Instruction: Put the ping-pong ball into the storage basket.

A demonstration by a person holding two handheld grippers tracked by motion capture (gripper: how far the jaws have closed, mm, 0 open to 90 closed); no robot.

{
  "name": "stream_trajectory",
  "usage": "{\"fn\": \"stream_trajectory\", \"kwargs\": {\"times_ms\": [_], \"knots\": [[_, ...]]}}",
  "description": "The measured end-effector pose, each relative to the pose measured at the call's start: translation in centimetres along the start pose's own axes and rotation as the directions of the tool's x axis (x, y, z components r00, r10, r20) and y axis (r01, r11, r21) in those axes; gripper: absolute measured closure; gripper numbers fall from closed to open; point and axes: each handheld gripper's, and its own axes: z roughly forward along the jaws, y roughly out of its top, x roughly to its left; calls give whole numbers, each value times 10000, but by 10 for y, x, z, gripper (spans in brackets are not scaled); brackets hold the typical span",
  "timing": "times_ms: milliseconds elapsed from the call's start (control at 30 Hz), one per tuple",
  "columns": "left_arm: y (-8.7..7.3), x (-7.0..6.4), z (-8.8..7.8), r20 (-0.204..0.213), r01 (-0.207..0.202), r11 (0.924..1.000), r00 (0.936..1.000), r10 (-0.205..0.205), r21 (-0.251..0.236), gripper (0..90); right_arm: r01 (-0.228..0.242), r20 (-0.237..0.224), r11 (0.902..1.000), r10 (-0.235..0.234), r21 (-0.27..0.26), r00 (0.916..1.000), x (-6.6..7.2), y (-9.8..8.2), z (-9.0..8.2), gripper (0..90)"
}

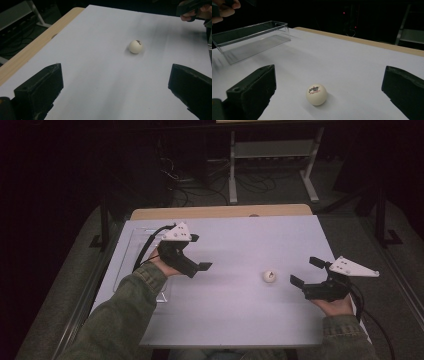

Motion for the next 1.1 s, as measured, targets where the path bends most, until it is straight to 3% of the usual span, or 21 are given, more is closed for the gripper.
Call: {"fn": "stream_trajectory", "kwargs": {"times_ms": [367,700,1100], "knots": [[14,-2,18,416,-331,9987,9986,315,393,0,-53,22,10000,53,-48,10000,-1,-1,-3,0],[25,-4,37,924,-738,9944,9935,667,756,0,-62,77,10000,62,-33,10000,-1,-3,-6,0],[30,-7,56,1107,-909,9916,9906,805,920,0,-51,45,10000,52,-54,10000,0,-3,-7,0]]}}
